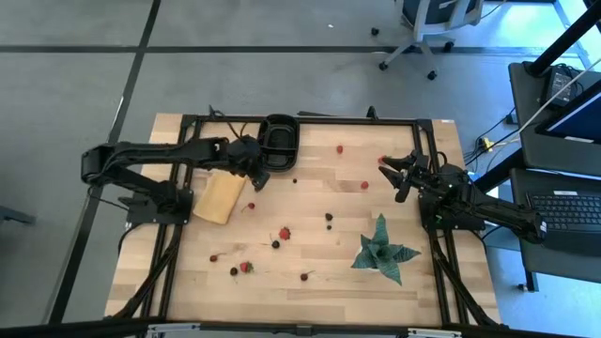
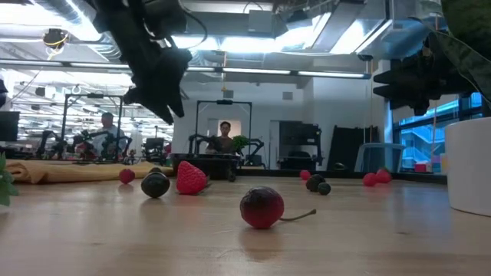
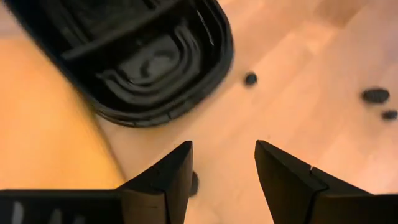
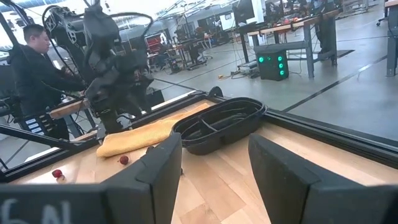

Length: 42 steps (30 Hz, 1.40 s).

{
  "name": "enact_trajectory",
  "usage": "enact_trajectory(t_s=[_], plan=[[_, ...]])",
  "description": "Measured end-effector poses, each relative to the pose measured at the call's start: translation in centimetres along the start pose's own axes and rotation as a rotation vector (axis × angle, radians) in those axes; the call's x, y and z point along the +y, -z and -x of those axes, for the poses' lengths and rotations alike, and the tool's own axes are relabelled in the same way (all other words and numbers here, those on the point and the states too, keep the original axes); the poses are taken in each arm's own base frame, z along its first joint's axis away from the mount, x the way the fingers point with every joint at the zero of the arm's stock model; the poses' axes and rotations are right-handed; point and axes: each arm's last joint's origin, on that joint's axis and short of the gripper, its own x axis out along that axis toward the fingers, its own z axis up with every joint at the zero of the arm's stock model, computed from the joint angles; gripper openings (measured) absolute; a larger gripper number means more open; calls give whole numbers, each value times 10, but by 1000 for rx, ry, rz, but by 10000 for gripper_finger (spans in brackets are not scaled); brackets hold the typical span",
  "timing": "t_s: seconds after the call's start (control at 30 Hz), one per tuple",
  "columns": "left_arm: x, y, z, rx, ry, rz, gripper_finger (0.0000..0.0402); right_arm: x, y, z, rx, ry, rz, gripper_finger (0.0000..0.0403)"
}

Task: Pick and placing Produce into tupperware
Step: Put the top blackberry into the black bin

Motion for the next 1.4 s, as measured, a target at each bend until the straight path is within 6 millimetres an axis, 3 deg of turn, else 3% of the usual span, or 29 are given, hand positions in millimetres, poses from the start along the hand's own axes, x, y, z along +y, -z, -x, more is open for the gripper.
enact_trajectory(t_s=[0.43, 0.87, 1.07, 1.4], plan=[[-12, 11, -20, 107, 23, -50, 171, 0, 0, 0, 0, -1, -20, 188], [-11, 15, -36, 152, -33, -31, 255, 0, 0, 0, 0, 0, -20, 188], [-12, 17, -36, 175, -14, -22, 256, 0, 0, 0, 0, 0, -20, 188], [-7, 24, -55, 228, -138, 7, 253, 0, 0, 0, 0, 2, -19, 188]])
